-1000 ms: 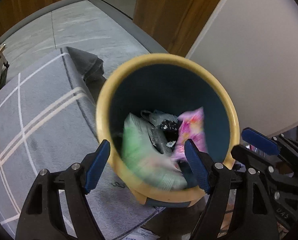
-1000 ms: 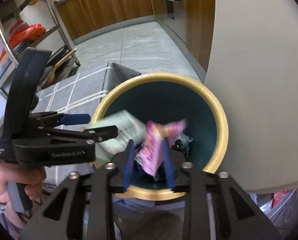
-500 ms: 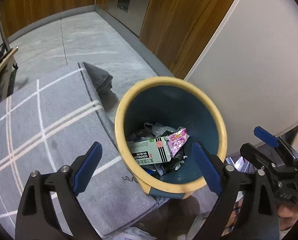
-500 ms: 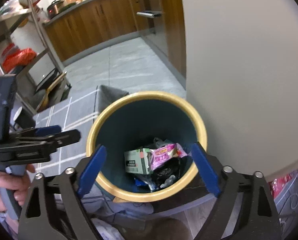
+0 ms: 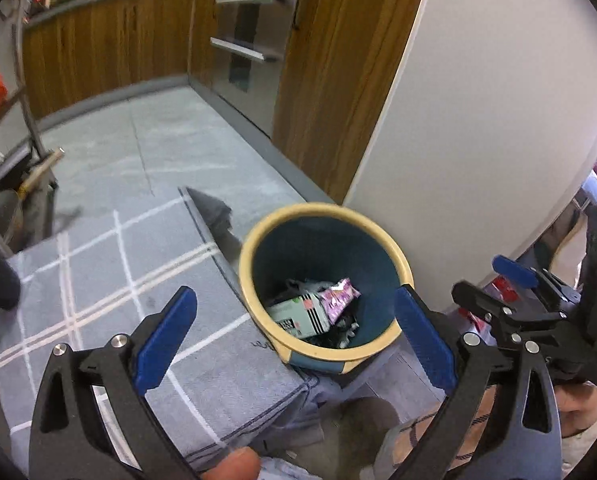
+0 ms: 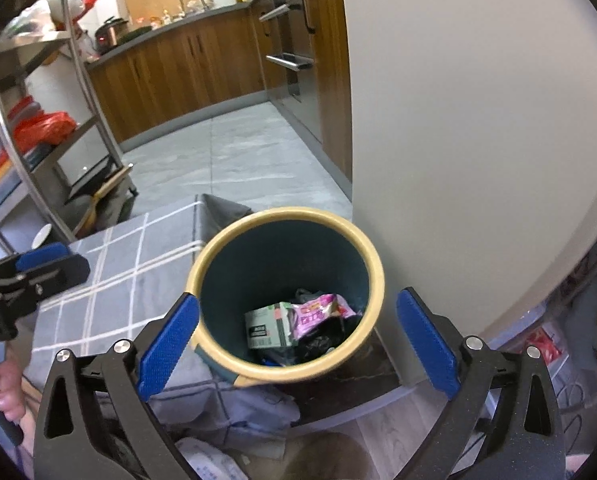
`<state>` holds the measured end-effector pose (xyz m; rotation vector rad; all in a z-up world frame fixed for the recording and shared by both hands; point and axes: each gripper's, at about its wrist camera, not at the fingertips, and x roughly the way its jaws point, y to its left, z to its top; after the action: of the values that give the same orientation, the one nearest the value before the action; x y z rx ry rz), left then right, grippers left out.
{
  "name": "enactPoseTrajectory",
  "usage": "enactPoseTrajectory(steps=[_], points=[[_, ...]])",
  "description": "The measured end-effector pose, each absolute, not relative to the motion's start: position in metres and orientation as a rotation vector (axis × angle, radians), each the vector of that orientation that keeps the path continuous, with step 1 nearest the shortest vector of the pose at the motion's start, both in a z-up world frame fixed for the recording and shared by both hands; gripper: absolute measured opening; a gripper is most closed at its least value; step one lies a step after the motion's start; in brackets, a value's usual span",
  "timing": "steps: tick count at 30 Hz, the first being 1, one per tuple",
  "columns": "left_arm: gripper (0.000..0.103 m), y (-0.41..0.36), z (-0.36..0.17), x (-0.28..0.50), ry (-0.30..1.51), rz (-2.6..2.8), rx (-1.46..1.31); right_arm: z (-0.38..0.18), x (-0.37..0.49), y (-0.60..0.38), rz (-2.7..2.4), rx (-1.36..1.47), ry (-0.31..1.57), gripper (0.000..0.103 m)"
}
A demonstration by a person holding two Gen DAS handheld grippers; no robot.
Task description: Collect trash
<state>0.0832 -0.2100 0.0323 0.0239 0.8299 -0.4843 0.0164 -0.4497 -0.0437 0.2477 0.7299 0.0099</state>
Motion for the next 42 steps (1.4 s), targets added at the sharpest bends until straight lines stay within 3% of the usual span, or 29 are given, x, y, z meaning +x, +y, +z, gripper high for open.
enactPoseTrajectory(steps=[15,42], points=[[0.097,-0.216,0.027,0.044,0.745,-0.481,0.061,-0.032,-0.032,-0.458,-0.012,0.265,0.599,0.098],[0.097,-0.221,0.023,0.043,0.751,-0.478,0.085,-0.030,-0.034,-0.459,-0.007,0.280,0.604,0.098]])
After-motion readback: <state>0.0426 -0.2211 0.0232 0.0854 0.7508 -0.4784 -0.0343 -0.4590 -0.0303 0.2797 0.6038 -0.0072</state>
